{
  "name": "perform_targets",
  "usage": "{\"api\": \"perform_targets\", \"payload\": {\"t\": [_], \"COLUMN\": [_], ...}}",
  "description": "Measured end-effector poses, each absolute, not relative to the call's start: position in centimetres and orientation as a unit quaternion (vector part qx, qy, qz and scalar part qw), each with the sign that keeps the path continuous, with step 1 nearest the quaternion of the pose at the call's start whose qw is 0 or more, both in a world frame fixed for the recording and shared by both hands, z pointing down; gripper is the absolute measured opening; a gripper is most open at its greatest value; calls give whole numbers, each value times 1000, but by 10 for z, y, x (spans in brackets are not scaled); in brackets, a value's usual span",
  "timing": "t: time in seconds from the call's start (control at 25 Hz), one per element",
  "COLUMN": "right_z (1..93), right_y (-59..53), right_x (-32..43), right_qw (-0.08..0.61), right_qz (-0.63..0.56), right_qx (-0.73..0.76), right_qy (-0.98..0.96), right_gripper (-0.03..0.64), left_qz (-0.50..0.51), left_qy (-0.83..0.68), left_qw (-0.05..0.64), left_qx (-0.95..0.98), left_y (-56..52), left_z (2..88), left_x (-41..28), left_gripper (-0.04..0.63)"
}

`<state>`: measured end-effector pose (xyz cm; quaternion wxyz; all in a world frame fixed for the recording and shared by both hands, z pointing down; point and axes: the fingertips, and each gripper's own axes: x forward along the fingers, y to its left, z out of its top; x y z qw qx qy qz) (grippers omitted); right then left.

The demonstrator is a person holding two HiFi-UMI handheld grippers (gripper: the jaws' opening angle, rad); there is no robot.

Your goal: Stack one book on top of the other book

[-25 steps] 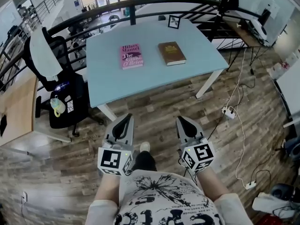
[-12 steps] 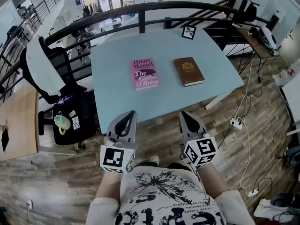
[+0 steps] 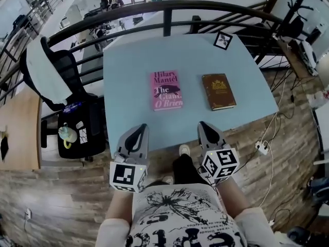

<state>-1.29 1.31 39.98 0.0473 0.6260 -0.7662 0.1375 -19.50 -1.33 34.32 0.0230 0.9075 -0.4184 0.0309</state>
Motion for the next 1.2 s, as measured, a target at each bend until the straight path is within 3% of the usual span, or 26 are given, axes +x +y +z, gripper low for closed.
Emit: {"api": "perform_targets", "payload": {"t": [0.64, 1.2], "right_z": [417, 507], "right_y": [-203, -248], "right_x": [52, 42], "right_qw": [99, 166], "right_qz": [142, 265], "right_qx": [511, 470], "right_qy": [-842, -825], "right_gripper": [-6, -6], "left_qz": [30, 60], "left_qy": [-527, -535], "left_qw": [42, 71], "left_qx": [848, 839], "left_y": [-187, -232], "left_z": [352, 404], "left_x": [-122, -118], "left_gripper": [8, 8]}}
